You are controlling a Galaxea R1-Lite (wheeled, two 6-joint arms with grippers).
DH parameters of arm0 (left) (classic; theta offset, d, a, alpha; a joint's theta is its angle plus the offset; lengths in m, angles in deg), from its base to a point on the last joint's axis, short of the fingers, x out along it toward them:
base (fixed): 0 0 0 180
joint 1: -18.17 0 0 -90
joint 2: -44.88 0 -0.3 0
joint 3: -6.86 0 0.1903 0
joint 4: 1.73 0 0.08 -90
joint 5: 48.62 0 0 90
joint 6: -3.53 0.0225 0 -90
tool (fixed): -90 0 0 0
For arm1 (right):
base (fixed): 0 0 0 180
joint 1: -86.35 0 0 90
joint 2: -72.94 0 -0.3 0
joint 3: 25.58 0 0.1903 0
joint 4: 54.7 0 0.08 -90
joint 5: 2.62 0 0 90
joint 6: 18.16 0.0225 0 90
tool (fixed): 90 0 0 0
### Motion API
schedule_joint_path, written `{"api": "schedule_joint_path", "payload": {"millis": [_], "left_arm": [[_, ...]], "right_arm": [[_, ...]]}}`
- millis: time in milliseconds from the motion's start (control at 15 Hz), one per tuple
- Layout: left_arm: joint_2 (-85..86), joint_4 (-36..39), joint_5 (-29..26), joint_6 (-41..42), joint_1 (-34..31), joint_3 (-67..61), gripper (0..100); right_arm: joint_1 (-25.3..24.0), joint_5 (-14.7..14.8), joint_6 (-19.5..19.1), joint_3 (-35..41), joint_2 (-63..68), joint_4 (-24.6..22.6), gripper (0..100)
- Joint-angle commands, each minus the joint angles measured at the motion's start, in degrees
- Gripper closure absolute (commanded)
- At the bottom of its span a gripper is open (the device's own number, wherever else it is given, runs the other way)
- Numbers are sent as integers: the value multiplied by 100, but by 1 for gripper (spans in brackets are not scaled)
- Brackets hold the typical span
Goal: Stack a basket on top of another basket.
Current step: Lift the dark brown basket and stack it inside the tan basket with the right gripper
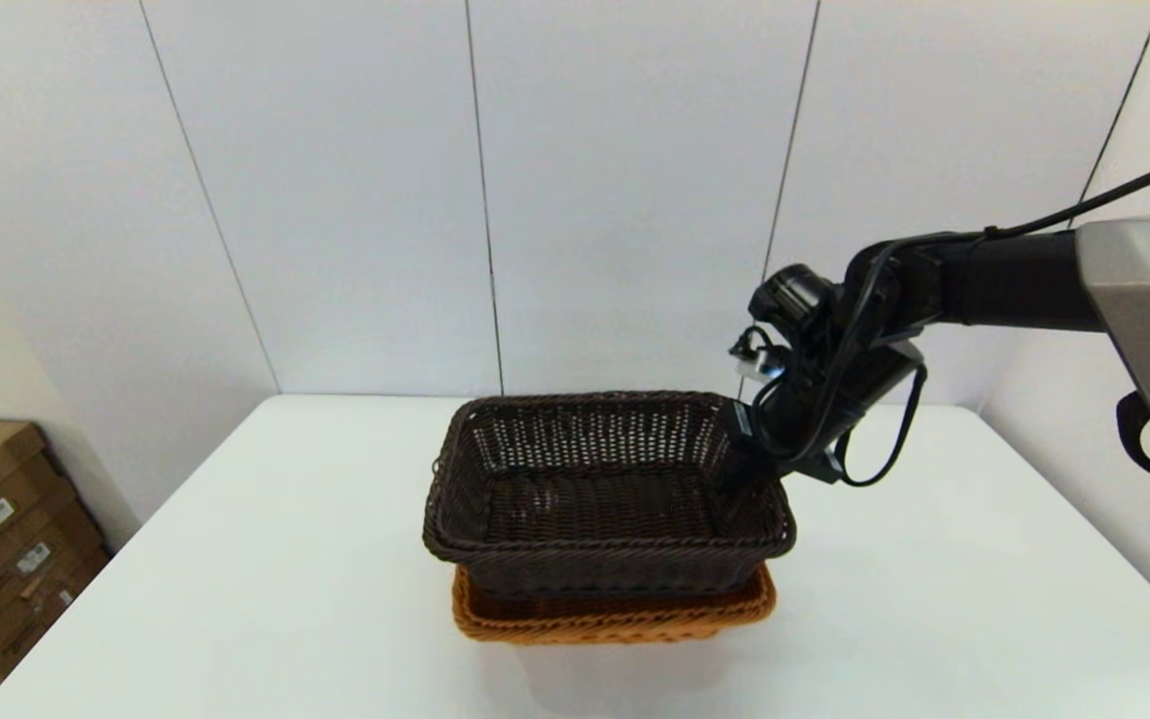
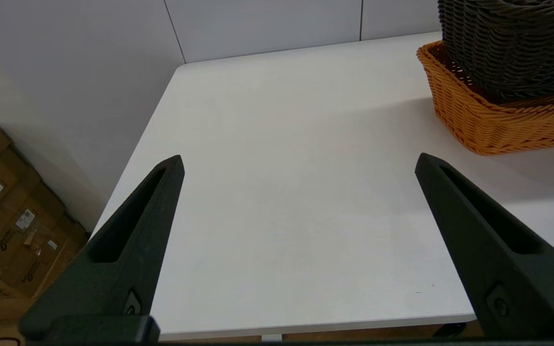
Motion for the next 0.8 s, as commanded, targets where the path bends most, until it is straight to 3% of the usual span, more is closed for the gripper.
{"api": "schedule_joint_path", "payload": {"millis": [67,800], "left_arm": [[-5,-3,0,5,-2,-1,0],[-5,-3,0,5,-2,-1,0]], "right_arm": [[-40,-25,14,-14,52,20,100],[-84,-34,-4,-14,201,11,100]]}}
